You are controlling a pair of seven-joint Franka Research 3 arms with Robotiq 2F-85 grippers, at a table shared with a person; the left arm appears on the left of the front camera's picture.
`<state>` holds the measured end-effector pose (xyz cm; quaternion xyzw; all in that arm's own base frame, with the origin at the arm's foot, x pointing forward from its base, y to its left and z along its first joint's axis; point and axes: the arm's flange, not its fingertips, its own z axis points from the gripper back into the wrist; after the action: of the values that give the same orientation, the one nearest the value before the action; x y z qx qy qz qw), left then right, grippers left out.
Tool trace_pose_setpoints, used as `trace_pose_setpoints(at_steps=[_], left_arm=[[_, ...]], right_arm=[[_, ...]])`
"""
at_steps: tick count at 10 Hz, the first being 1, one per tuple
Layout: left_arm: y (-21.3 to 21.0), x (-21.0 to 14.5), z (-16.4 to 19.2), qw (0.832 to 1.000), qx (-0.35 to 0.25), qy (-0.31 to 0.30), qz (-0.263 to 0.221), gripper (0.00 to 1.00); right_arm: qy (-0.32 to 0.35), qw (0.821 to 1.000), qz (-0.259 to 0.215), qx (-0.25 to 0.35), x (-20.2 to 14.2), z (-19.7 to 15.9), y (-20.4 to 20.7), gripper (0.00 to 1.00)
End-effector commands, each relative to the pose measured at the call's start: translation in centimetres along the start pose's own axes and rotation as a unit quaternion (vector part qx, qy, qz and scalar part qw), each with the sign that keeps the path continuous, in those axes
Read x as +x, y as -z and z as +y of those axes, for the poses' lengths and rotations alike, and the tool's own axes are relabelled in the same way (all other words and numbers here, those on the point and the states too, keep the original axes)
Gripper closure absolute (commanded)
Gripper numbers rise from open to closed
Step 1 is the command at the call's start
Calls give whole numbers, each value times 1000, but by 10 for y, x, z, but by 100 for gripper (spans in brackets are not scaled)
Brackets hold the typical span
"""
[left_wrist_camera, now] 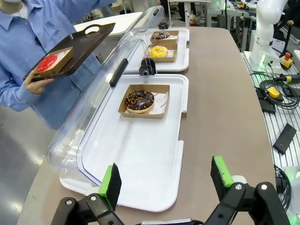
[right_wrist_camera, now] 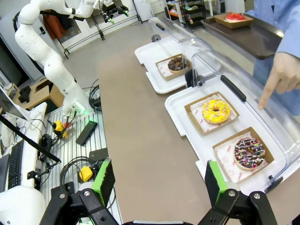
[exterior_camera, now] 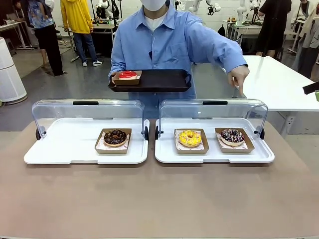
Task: Provide the desired donut to the person.
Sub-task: Pick up and lift the Paper togo box containing the Donut pointed at by the person.
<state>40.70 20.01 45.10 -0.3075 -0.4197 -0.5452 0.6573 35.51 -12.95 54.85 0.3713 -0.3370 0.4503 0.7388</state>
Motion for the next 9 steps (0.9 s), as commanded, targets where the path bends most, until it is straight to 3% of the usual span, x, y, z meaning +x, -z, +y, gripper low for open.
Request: trace_pose_setpoints(at_steps=[1, 9], left_arm=[[-1, -1, -1, 1000, 1, 0, -2, 0], [-1, -1, -1, 1000, 1, 0, -2, 0]], right_arm=[[-3, 1000, -3, 3, 0, 1, 1, 0], [-3, 1000, -3, 3, 0, 1, 1, 0]])
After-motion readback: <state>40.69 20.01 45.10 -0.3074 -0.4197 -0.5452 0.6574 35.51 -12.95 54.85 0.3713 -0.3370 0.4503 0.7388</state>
